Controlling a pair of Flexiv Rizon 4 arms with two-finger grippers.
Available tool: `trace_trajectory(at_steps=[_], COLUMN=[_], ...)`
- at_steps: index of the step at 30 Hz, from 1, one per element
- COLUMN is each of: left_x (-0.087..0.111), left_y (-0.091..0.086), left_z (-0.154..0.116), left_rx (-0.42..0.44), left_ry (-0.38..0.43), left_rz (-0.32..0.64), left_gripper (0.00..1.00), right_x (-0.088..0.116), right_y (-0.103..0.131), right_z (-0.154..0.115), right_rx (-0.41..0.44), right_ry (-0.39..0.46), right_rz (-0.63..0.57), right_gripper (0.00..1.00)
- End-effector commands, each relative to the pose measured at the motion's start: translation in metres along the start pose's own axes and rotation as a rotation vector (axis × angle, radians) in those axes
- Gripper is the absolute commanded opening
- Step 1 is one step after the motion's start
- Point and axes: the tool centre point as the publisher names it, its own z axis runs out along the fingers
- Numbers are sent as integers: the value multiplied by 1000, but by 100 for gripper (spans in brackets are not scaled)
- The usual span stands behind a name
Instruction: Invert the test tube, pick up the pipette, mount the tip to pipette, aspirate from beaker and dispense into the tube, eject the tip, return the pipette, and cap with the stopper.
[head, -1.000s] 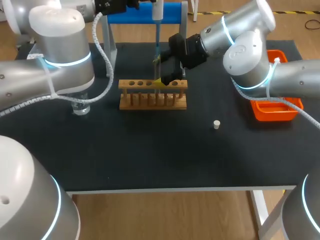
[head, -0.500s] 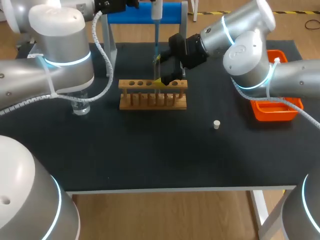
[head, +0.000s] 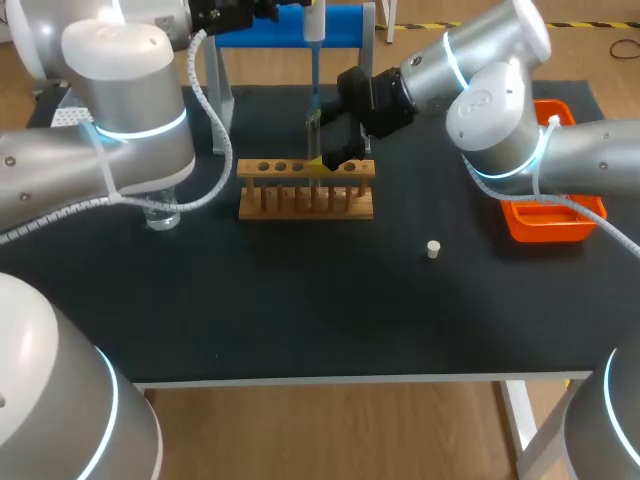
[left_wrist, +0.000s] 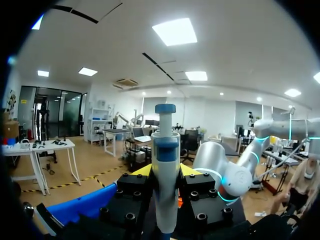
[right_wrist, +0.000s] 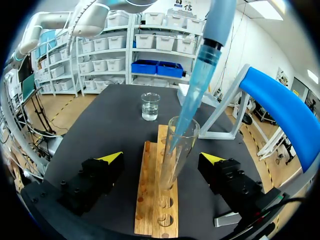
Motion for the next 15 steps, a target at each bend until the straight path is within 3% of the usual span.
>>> trace_trajectory(at_steps=[1, 15], left_x=[2, 2], left_y=[3, 8], left_z=[-3, -7], left_rx=[27, 55], left_ry=[-9, -20], left_rz=[-1, 6], left_gripper=[0, 0], right_x=[0, 0], right_y=[1, 1], right_z=[-2, -2], right_rx=[3, 3], right_ry=[4, 4], right_rz=[0, 0], right_gripper=[100, 100])
